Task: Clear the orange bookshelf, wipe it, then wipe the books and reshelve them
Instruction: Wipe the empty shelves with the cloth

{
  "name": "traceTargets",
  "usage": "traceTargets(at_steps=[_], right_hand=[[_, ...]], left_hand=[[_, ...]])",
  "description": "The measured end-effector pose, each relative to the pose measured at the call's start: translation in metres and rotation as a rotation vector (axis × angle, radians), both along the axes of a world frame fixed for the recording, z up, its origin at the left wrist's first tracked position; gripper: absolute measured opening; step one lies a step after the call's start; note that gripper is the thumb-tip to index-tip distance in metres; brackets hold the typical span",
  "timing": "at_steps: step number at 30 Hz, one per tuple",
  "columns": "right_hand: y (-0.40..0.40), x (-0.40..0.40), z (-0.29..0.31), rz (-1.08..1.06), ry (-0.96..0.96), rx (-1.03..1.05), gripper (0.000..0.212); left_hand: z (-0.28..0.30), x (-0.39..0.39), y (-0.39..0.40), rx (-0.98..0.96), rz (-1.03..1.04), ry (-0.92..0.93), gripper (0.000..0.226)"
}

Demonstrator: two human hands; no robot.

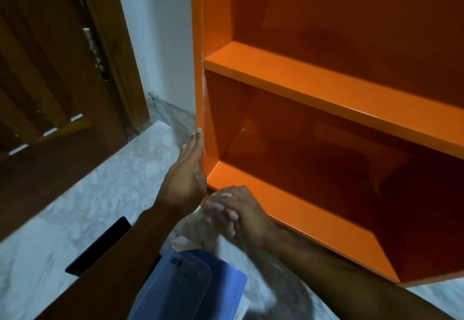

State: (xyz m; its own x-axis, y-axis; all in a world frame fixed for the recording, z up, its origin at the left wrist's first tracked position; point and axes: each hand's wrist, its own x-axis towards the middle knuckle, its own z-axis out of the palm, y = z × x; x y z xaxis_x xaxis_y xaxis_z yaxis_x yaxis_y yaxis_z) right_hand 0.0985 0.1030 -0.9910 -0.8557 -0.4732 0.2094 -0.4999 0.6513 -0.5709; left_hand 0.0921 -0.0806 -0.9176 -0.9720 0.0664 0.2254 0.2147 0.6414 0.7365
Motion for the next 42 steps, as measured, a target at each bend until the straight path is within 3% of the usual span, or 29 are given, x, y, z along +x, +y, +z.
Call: traceTargets(at_steps=[2, 3, 5, 6, 7, 8, 9, 12, 15, 21, 25, 28, 31, 33, 37, 39, 42], right_hand=[[0.017, -0.019, 0.008, -0.205, -0.094, -0.172, 0.033], [0.030, -0.032, 0.012, -0.286, -0.231, -0.274, 0.038], [0.051, -0.067, 0.016, -0.596, -0.267, -0.390, 0.052], [0.066, -0.086, 0.008, -0.748, 0.021, -0.108, 0.053], [0.076, -0.111, -0.004, -0.839, 0.097, -0.085, 0.052], [0.077, -0.123, -0.008, -0.783, -0.127, -0.234, 0.050], [0.078, -0.138, -0.018, -0.757, -0.222, -0.134, 0.049], [0.056, -0.161, -0.034, -0.669, -0.104, 0.375, 0.059], [0.026, -0.176, -0.034, -0.691, -0.134, 0.400, 0.057], [-0.010, -0.196, -0.032, -0.587, -0.229, 0.472, 0.055], [-0.012, -0.183, -0.035, -0.529, -0.193, 0.522, 0.058], [-0.016, -0.162, -0.044, -0.413, -0.242, 0.599, 0.058], [-0.029, -0.130, -0.045, -0.372, -0.307, 0.468, 0.066], [-0.036, -0.106, -0.037, -0.404, -0.218, 0.425, 0.058], [-0.041, -0.062, -0.034, -0.241, -0.014, 0.381, 0.081], [-0.033, -0.053, -0.041, -0.153, -0.028, 0.284, 0.071], [-0.022, -0.038, -0.034, 0.140, 0.030, 0.066, 0.039]], left_hand=[[0.002, -0.003, -0.009, -0.006, -0.028, -0.046, 0.077], [0.004, -0.004, -0.012, -0.010, -0.036, -0.077, 0.081], [0.005, -0.006, -0.016, -0.021, -0.065, -0.115, 0.088], [0.007, -0.007, -0.018, -0.028, -0.081, -0.118, 0.095], [0.008, -0.008, -0.019, -0.037, -0.095, -0.120, 0.108], [0.009, -0.008, -0.021, -0.041, -0.111, -0.128, 0.120], [0.009, -0.009, -0.022, -0.044, -0.125, -0.137, 0.126], [0.004, -0.010, -0.025, -0.027, -0.180, -0.064, 0.114], [-0.003, -0.010, -0.025, -0.051, -0.207, 0.077, 0.098], [-0.009, -0.013, -0.024, -0.046, -0.205, 0.102, 0.073], [-0.009, -0.014, -0.024, -0.029, -0.194, 0.071, 0.075], [-0.005, -0.011, -0.021, -0.020, -0.193, 0.061, 0.089], [0.003, -0.011, -0.021, -0.058, -0.160, -0.088, 0.108], [0.005, -0.012, -0.020, -0.096, -0.134, -0.141, 0.089], [0.001, -0.011, -0.019, -0.122, -0.110, -0.157, 0.082], [-0.001, -0.011, -0.018, -0.124, -0.114, -0.125, 0.084], [0.003, -0.009, -0.016, -0.100, -0.083, -0.167, 0.077]])
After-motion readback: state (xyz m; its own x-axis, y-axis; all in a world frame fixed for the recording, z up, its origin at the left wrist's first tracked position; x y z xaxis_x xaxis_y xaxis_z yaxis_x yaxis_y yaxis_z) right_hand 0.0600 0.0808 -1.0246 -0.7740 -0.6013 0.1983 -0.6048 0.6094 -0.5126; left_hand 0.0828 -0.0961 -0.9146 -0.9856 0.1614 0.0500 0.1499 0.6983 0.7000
